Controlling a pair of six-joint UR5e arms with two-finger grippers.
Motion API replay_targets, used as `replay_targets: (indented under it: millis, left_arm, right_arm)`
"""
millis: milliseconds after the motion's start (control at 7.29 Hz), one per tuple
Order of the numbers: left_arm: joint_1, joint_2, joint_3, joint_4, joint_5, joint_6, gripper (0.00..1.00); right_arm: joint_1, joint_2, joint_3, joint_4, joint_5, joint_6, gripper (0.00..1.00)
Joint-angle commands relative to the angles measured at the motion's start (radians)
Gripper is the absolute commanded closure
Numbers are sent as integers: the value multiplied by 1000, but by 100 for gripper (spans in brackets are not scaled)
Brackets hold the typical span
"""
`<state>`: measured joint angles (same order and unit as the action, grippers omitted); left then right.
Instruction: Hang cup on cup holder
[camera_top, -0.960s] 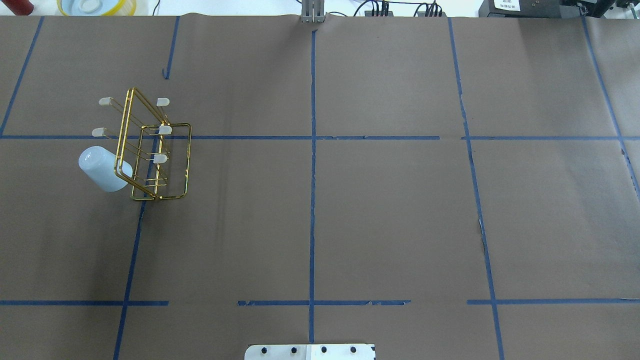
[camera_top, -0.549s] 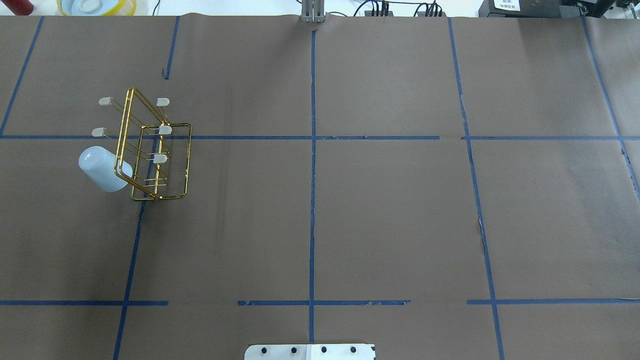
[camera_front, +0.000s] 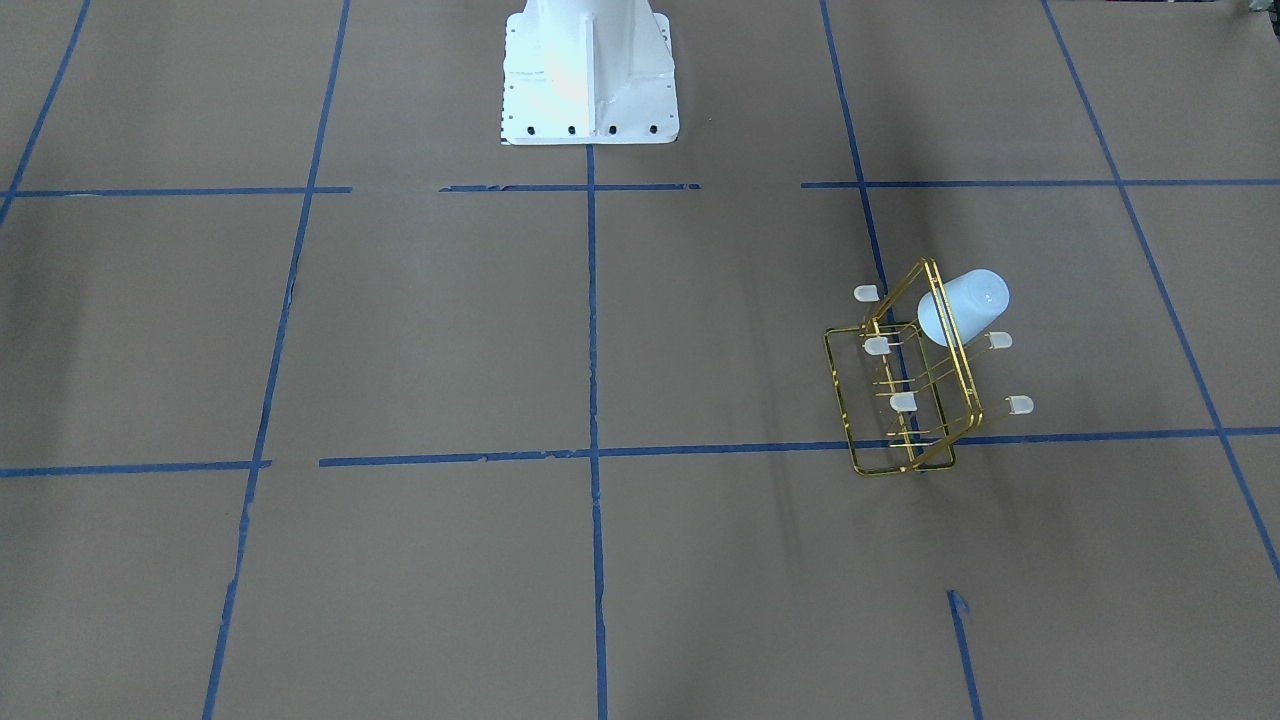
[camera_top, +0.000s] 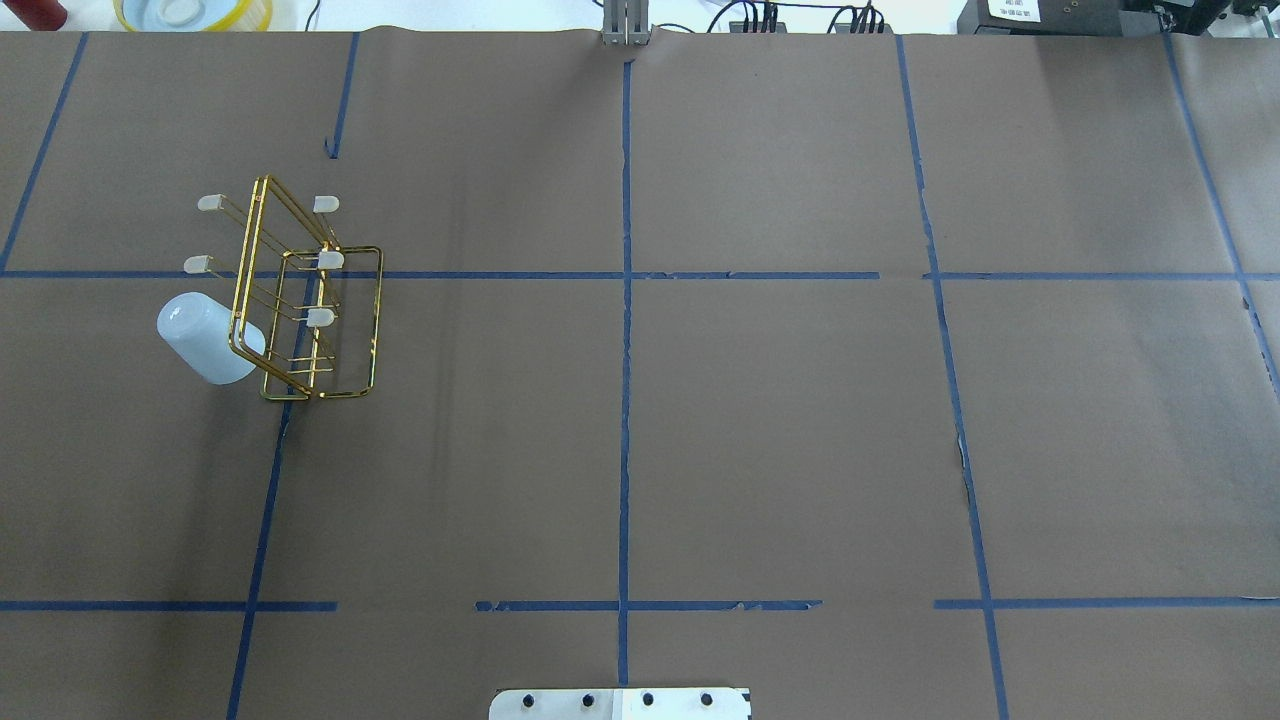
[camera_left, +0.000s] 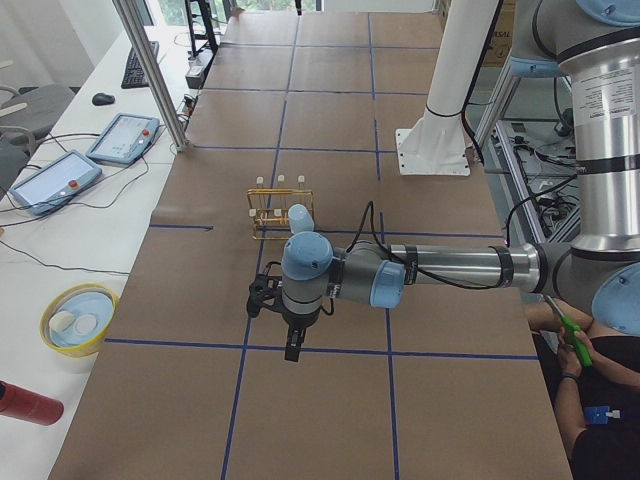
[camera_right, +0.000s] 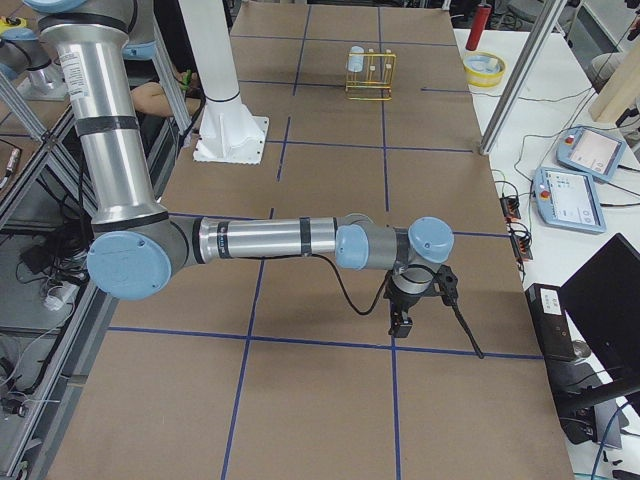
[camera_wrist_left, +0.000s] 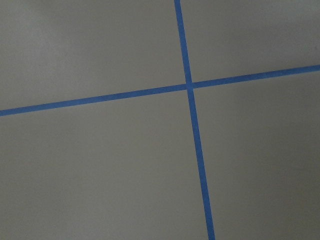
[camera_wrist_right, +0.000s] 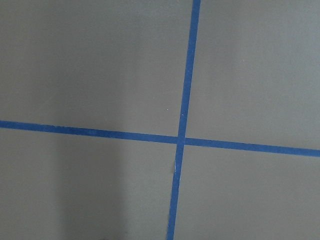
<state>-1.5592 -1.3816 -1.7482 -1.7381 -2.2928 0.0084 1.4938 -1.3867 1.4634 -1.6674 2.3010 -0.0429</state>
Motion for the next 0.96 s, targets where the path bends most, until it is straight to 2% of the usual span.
replay_targets:
  millis: [0,823]
  left_arm:
    - [1,4,7,26,-8,-2,0]
    - [4,-11,-13,89,-17,7,0]
  right_arm:
    - [0,0,0,0,0,0,0]
    - [0,0,0,-2,0,0,0]
